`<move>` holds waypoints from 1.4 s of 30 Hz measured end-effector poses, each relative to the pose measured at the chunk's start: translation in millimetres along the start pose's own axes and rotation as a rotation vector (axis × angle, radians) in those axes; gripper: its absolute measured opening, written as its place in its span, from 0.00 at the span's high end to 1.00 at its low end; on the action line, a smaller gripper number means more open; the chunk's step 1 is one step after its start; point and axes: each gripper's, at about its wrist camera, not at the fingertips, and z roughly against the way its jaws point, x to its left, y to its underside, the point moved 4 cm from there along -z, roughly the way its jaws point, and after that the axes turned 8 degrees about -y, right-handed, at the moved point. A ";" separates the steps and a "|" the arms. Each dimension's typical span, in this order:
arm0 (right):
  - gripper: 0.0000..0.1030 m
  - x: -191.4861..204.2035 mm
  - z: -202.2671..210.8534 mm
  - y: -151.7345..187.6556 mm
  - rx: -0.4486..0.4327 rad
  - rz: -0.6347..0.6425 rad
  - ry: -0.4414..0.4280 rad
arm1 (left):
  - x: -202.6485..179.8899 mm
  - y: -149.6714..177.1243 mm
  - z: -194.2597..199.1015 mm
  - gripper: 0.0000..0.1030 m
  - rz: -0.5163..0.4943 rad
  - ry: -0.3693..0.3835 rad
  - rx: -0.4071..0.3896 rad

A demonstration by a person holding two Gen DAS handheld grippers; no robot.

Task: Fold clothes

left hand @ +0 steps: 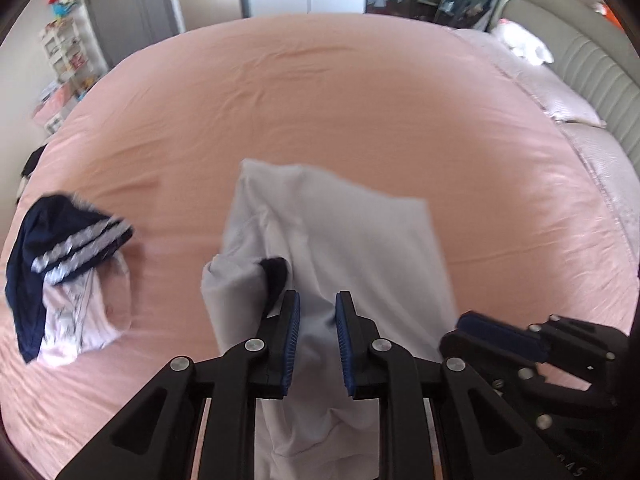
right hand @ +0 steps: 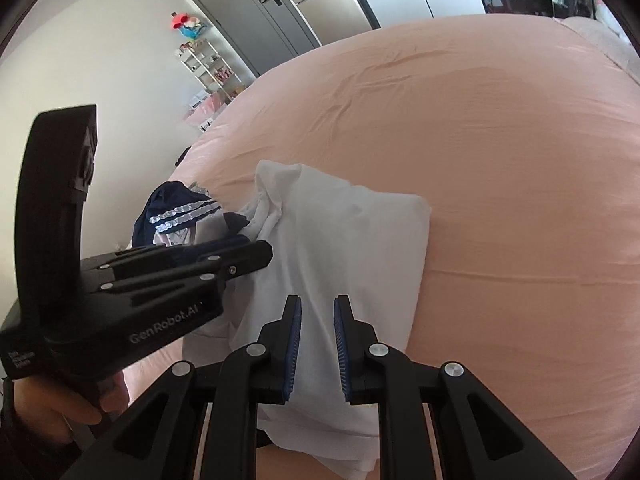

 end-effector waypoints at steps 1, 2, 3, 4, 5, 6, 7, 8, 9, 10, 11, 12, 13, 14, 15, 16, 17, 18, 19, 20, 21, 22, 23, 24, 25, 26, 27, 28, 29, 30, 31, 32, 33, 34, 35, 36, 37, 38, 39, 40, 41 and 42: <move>0.85 1.6 -5.3 4.6 0.022 0.010 -0.003 | 7.3 7.0 -1.6 0.84 0.014 -0.010 0.013; 0.85 3.2 -10.8 9.8 0.047 0.023 -0.004 | 15.2 14.4 -3.0 0.84 0.033 -0.015 0.026; 0.85 4.8 -16.2 15.1 0.072 0.036 -0.006 | 22.8 21.8 -4.2 0.84 0.056 -0.012 0.039; 0.85 4.7 -21.0 21.9 0.098 0.049 0.006 | 29.9 29.1 -5.8 0.84 0.076 -0.012 0.052; 0.85 3.8 -24.8 28.4 0.118 0.059 0.021 | 36.2 36.9 -8.1 0.83 0.086 -0.024 0.066; 0.85 2.5 -26.8 34.9 0.131 0.061 0.029 | 41.0 44.8 -10.5 0.83 0.087 -0.030 0.077; 0.85 1.0 -26.7 40.4 0.137 0.055 0.025 | 45.3 52.7 -12.9 0.83 0.085 -0.033 0.088; 0.85 -0.5 -26.2 45.6 0.141 0.046 0.018 | 47.3 60.1 -15.2 0.83 0.079 -0.042 0.101; 0.85 -1.7 -24.8 48.6 0.142 0.035 0.010 | 48.5 67.2 -17.5 0.83 0.072 -0.052 0.115; 0.85 -2.3 -22.4 51.0 0.143 0.026 0.000 | 49.7 74.3 -19.8 0.83 0.065 -0.063 0.129; 0.85 -2.2 -19.7 52.9 0.144 0.023 -0.006 | 50.9 81.4 -22.1 0.82 0.058 -0.074 0.144; 0.85 -2.0 -16.9 55.0 0.145 0.023 -0.004 | 50.1 86.6 -22.5 0.82 0.043 -0.078 0.144; 0.85 -2.3 -13.4 56.8 0.148 0.020 -0.005 | 49.1 89.9 -21.4 0.82 0.030 -0.080 0.138; 0.85 -2.7 -9.7 58.5 0.151 0.017 -0.007 | 49.4 90.9 -19.5 0.82 0.029 -0.080 0.140; 0.85 -3.1 -6.0 60.2 0.153 0.013 -0.010 | 50.2 91.1 -17.3 0.82 0.033 -0.078 0.144; 0.85 -4.3 -1.2 61.9 0.157 0.002 -0.015 | 51.6 90.0 -14.1 0.83 0.039 -0.075 0.148; 0.85 -5.7 3.9 63.5 0.160 -0.010 -0.021 | 53.3 88.0 -9.4 0.83 0.043 -0.079 0.146; 0.84 -7.2 9.1 64.1 0.161 -0.022 -0.026 | 55.1 85.7 -4.4 0.83 0.046 -0.084 0.141; 0.84 -9.3 14.6 64.0 0.160 -0.029 -0.024 | 56.9 83.5 0.7 0.83 0.049 -0.090 0.135; 0.82 -11.2 19.8 62.9 0.155 -0.032 -0.017 | 58.1 80.9 5.6 0.82 0.054 -0.081 0.130; 0.75 -13.6 25.6 61.0 0.143 -0.033 -0.011 | 59.0 78.2 10.5 0.81 0.060 -0.066 0.124; 0.69 -16.1 31.7 59.0 0.130 -0.033 -0.007 | 59.7 75.9 14.1 0.80 0.070 -0.044 0.125; 0.55 -18.8 33.1 56.7 0.118 -0.046 -0.014 | 60.4 74.1 16.7 0.74 0.085 -0.021 0.129; 0.41 -21.5 33.2 54.4 0.107 -0.062 -0.025 | 61.6 72.5 18.1 0.62 0.104 -0.010 0.132; 0.37 -24.3 33.2 52.0 0.096 -0.079 -0.037 | 64.5 70.7 18.5 0.51 0.118 -0.014 0.134; 0.36 -27.0 33.3 49.7 0.084 -0.095 -0.048 | 65.0 69.6 17.9 0.24 0.122 -0.026 0.135; 0.36 -29.8 33.4 47.3 0.073 -0.112 -0.059 | 64.6 69.3 17.1 0.13 0.123 -0.030 0.134; 0.36 -32.6 33.5 44.9 0.061 -0.128 -0.070 | 64.0 69.0 15.8 0.13 0.128 -0.015 0.136; 0.36 -35.4 33.6 42.6 0.050 -0.145 -0.081 | 63.3 68.6 14.4 0.13 0.134 0.007 0.139; 0.36 -38.2 33.8 40.2 0.039 -0.161 -0.093 | 63.3 68.3 13.0 0.13 0.146 0.038 0.140; 0.36 -41.0 33.9 37.8 0.027 -0.178 -0.104 | 64.7 67.6 11.3 0.13 0.164 0.073 0.142; 0.36 -43.8 34.0 35.3 0.016 -0.194 -0.115 | 66.5 66.7 9.6 0.13 0.182 0.108 0.144; 0.36 -46.6 34.2 32.9 0.004 -0.211 -0.126 | 69.3 65.0 7.5 0.13 0.200 0.137 0.143; 0.36 -49.4 31.3 31.2 0.000 -0.227 -0.136 | 71.8 63.7 5.0 0.13 0.219 0.161 0.142; 0.36 -52.1 27.3 29.6 -0.003 -0.244 -0.149 | 74.1 62.6 2.0 0.13 0.236 0.180 0.142; 0.36 -54.6 22.8 28.0 -0.005 -0.261 -0.164 | 76.1 61.6 -1.5 0.13 0.250 0.197 0.142; 0.36 -57.0 18.2 26.3 -0.007 -0.278 -0.179 | 78.0 60.9 -6.4 0.13 0.263 0.214 0.146; 0.36 -59.4 13.5 24.6 -0.009 -0.294 -0.194 | 80.0 60.4 -11.8 0.13 0.275 0.232 0.151; 0.36 -61.8 8.9 22.9 -0.011 -0.310 -0.210 | 81.6 60.7 -17.2 0.13 0.288 0.246 0.161; 0.36 -64.5 4.2 21.4 -0.009 -0.322 -0.217 | 81.5 61.3 -21.1 0.13 0.302 0.266 0.166; 0.36 -67.3 -0.6 19.8 -0.005 -0.333 -0.222 | 80.7 61.9 -24.2 0.13 0.315 0.289 0.169; 0.35 -69.4 -6.6 18.5 0.002 -0.341 -0.226 | 80.0 62.5 -27.3 0.13 0.328 0.312 0.172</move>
